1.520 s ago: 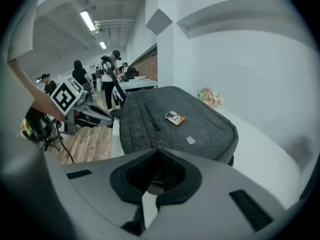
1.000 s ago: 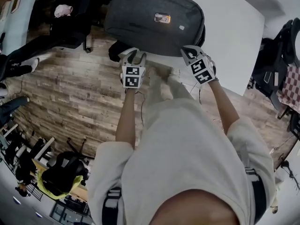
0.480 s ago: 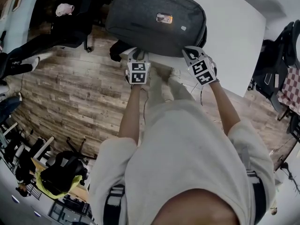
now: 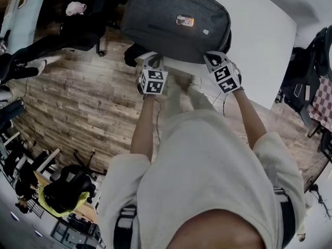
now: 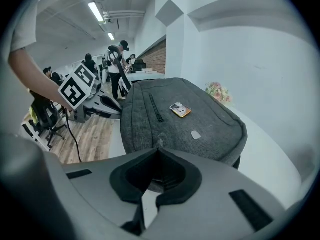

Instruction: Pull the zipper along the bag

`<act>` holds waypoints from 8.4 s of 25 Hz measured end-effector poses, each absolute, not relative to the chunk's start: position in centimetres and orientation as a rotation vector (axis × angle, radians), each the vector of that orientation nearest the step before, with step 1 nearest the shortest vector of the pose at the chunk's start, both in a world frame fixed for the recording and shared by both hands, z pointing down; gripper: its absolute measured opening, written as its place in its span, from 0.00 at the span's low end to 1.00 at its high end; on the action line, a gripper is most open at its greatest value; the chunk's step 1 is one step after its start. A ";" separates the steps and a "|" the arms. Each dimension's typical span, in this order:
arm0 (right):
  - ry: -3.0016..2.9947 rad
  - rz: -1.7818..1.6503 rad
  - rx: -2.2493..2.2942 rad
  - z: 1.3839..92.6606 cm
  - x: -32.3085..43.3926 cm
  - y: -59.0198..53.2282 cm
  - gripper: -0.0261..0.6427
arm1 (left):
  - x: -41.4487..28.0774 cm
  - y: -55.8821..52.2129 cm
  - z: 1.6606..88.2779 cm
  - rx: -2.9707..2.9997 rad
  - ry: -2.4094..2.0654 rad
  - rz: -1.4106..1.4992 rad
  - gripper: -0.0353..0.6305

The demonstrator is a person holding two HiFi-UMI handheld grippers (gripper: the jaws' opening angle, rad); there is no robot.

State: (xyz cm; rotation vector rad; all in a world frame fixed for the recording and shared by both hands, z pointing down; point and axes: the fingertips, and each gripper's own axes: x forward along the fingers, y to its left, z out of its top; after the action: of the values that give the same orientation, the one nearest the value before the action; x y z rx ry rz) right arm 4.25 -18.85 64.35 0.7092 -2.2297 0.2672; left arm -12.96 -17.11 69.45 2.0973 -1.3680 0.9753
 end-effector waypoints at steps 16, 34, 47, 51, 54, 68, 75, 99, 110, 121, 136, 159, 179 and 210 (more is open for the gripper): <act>-2.232 0.387 0.734 65.5 4.4 -18.7 0.06 | -10.3 -15.3 68.8 2.132 -1.275 1.116 0.10; -2.217 0.440 0.782 66.2 5.0 -19.3 0.06 | 0.5 -13.2 68.6 2.169 -1.139 1.061 0.10; -2.281 0.238 0.639 63.0 9.5 -21.4 0.26 | 0.2 -12.8 69.3 2.212 -1.087 1.099 0.10; -2.202 0.024 0.457 63.1 9.9 -21.5 0.32 | 0.3 -12.8 69.3 2.211 -1.086 1.095 0.10; -2.200 -0.011 0.432 63.1 9.8 -21.9 0.35 | 0.4 -12.8 69.3 2.209 -1.091 1.093 0.10; -1.721 -0.804 -0.172 65.3 10.9 -21.2 0.37 | 0.2 -12.9 69.1 2.215 -1.082 1.086 0.10; -1.492 -0.941 -0.365 66.5 12.4 -23.2 0.37 | 0.2 -13.1 69.3 2.212 -1.085 1.087 0.10; -1.697 -0.498 0.069 67.8 8.8 -17.7 0.27 | -7.1 -14.1 69.2 2.147 -1.124 1.165 0.10; -1.746 -0.315 0.128 68.1 3.9 -16.0 0.24 | -12.2 -15.0 68.7 2.097 -1.210 1.260 0.10; -1.718 -0.251 0.162 68.7 3.6 -16.3 0.21 | -9.9 -12.2 67.4 2.109 -1.203 1.297 0.10; -1.696 -0.229 0.178 68.9 3.7 -16.0 0.20 | -5.6 -9.6 66.5 2.047 -1.219 1.189 0.10; -1.760 -0.301 0.139 68.4 3.7 -14.9 0.19 | -4.4 -8.8 66.9 2.038 -1.134 1.134 0.10; -1.846 -0.213 0.218 67.5 -2.4 -14.9 0.18 | -12.6 -14.6 67.7 2.011 -1.208 1.282 0.10; -1.851 -0.201 0.137 68.8 -6.1 -15.1 0.16 | -14.5 -13.5 66.0 1.899 -1.426 1.276 0.10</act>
State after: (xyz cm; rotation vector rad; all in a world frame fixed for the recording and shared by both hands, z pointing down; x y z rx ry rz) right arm -6.14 -15.06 68.80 0.1366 -1.8515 -0.2010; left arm -14.52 -13.46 65.97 1.8990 -1.4264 1.2764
